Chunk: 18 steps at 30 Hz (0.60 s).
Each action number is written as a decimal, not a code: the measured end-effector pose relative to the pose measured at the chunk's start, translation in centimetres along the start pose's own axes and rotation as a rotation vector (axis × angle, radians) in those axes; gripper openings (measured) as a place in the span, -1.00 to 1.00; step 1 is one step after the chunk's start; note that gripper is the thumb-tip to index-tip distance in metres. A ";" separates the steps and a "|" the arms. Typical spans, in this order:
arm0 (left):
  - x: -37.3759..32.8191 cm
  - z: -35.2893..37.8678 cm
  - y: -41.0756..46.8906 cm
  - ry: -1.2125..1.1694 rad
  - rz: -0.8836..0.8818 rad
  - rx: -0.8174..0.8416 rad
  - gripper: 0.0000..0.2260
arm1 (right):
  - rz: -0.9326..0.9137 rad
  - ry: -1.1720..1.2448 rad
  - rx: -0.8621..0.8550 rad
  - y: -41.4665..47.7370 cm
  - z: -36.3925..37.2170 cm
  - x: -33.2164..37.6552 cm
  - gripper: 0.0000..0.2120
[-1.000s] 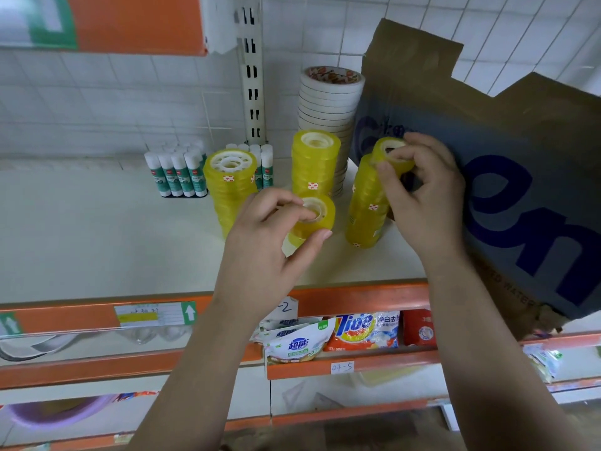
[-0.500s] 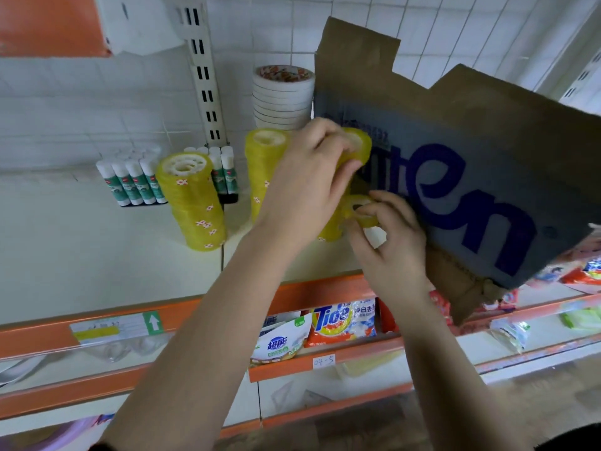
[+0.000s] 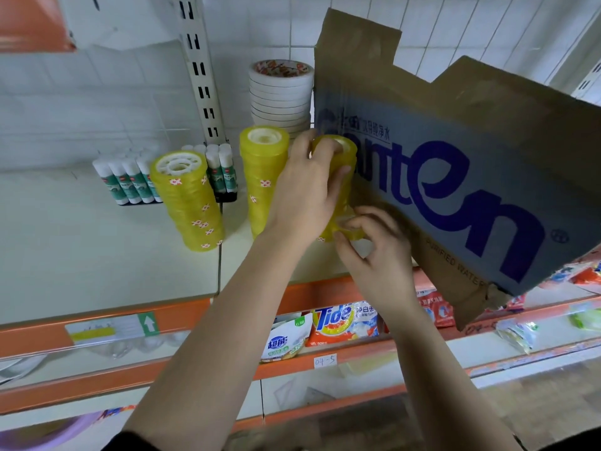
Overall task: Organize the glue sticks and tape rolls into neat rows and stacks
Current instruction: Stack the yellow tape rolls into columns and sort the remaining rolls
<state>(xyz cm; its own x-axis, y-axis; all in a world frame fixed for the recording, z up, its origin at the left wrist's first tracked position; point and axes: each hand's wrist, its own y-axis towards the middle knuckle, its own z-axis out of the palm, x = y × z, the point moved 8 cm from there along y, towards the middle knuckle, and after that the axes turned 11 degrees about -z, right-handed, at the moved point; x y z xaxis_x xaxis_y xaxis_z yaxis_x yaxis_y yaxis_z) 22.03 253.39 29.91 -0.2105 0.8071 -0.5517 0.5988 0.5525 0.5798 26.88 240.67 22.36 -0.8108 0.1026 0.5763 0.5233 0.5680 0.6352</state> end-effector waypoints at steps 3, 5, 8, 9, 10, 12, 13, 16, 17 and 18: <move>0.1 0.2 0.3 -0.002 -0.002 -0.002 -0.78 | -0.006 -0.005 0.003 -0.1 0.0 -0.2 -0.82; 0.0 0.3 0.4 0.001 -0.005 -0.011 -0.77 | 0.001 0.002 0.003 -0.2 0.0 -0.3 -0.83; -0.1 0.6 0.2 -0.014 -0.017 -0.011 -0.78 | 0.007 0.012 0.008 -0.4 0.0 -0.4 -0.84; 0.0 0.6 0.2 -0.036 -0.020 -0.012 -0.78 | 0.007 0.014 0.012 -0.4 0.0 -0.5 -0.83; 0.1 0.6 0.1 -0.062 -0.026 -0.013 -0.78 | 0.007 0.016 0.015 -0.4 0.0 -0.5 -0.83; 0.2 0.6 0.0 -0.101 -0.040 -0.013 -0.78 | 0.010 0.020 0.016 -0.4 -0.1 -0.6 -0.84; 0.3 0.7 0.0 -0.107 -0.043 -0.012 -0.78 | 0.013 0.022 0.016 -0.4 -0.1 -0.6 -0.84; 0.3 0.8 0.0 -0.108 -0.054 0.000 -0.78 | 0.014 0.028 0.013 -0.3 -0.3 -0.5 -0.86; 0.3 0.9 0.0 -0.109 -0.057 0.004 -0.77 | 0.008 0.029 0.006 -0.3 -0.4 -0.5 -0.86; 0.3 0.9 -0.1 -0.110 -0.060 0.006 -0.77 | 0.003 0.030 -0.004 -0.3 -0.5 -0.4 -0.85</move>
<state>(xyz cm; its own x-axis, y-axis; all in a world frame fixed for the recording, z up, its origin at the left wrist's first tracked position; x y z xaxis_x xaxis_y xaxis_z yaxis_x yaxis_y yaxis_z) 22.63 253.38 29.20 -0.1602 0.7446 -0.6480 0.5922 0.5977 0.5404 27.21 240.07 22.19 -0.8013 0.0799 0.5929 0.5267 0.5642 0.6358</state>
